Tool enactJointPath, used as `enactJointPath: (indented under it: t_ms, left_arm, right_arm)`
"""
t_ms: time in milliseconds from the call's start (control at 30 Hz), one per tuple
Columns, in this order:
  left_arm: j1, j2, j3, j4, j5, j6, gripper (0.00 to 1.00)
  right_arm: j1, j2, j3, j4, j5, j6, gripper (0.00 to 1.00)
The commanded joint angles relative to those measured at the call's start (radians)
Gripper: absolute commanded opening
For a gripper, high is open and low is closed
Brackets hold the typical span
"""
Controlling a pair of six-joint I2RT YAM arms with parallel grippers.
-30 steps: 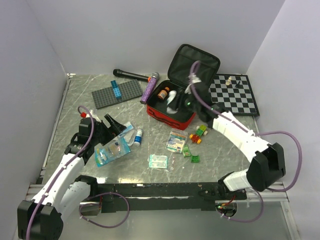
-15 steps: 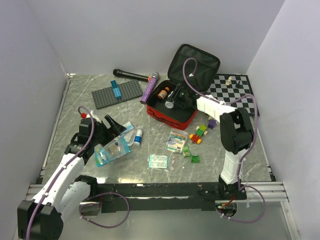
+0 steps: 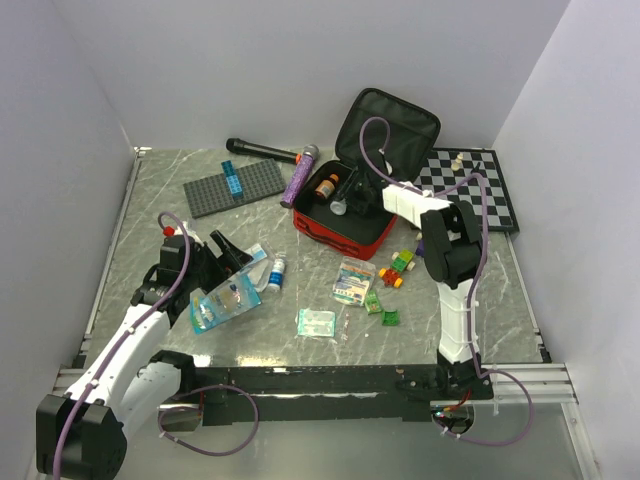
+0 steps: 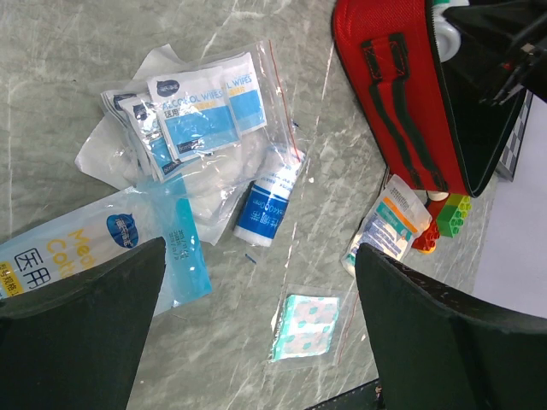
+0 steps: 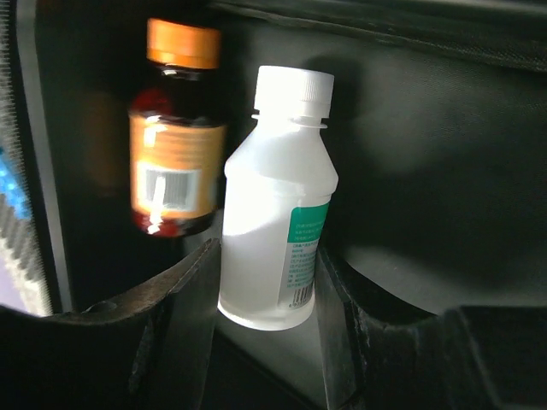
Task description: Organize the medicine kit
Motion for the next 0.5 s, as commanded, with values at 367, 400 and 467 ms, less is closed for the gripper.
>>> enactJointPath:
  t_ms: [367, 400, 467]
  left_arm:
    - [0.000, -0.011, 0.020, -0.001, -0.024, 0.015, 0.96]
    - [0.001, -0.011, 0.022, -0.002, -0.024, 0.014, 0.96]
    - [0.001, -0.013, 0.022, -0.004, -0.024, 0.015, 0.97]
  right_arm:
    - [-0.009, 0.104, 0.179, -0.031, -0.056, 0.064, 0.61]
    - [-0.009, 0.105, 0.184, -0.034, -0.061, 0.064, 0.68]
    - [-0.009, 0.104, 0.181, -0.039, -0.062, 0.069, 0.76]
